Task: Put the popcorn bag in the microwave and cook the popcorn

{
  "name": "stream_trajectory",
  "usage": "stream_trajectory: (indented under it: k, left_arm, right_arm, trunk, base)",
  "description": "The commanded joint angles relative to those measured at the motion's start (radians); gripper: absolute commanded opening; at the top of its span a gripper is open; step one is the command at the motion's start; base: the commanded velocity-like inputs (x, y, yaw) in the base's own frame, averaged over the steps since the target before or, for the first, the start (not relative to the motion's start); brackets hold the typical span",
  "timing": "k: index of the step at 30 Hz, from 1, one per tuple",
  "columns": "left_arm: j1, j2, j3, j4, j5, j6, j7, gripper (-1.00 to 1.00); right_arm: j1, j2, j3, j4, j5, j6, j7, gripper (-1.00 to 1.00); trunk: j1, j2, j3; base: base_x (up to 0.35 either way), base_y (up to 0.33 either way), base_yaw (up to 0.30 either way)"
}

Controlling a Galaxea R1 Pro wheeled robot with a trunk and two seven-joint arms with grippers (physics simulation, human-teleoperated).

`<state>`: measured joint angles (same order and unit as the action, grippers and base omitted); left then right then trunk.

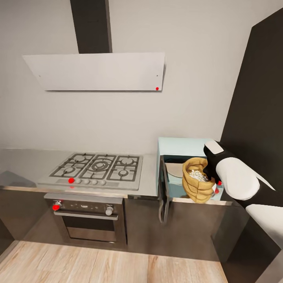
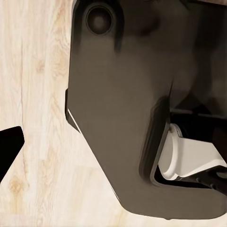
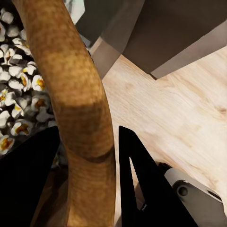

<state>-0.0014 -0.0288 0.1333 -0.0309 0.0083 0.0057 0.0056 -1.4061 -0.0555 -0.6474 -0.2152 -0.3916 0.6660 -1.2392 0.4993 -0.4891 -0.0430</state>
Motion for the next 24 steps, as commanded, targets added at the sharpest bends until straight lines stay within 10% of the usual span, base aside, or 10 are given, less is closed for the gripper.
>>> stream_trajectory:
  k: [1, 24]
  left_arm:
    - [0.000, 0.000, 0.006, -0.001, 0.001, 0.001, 0.001, 1.00]
    - [0.000, 0.000, 0.006, -0.001, 0.001, 0.001, 0.001, 1.00]
  right_arm:
    - [-0.001, 0.000, 0.006, -0.001, -0.010, 0.010, -0.006, -1.00]
    - [-0.001, 0.002, -0.029, -0.001, -0.010, 0.011, -0.006, -1.00]
  trunk:
    - [0.001, -0.002, -0.002]
    - [0.001, -0.002, -0.002]
  base:
    - [0.030, 0.000, 0.000]
    - [0.035, 0.013, 0.000]
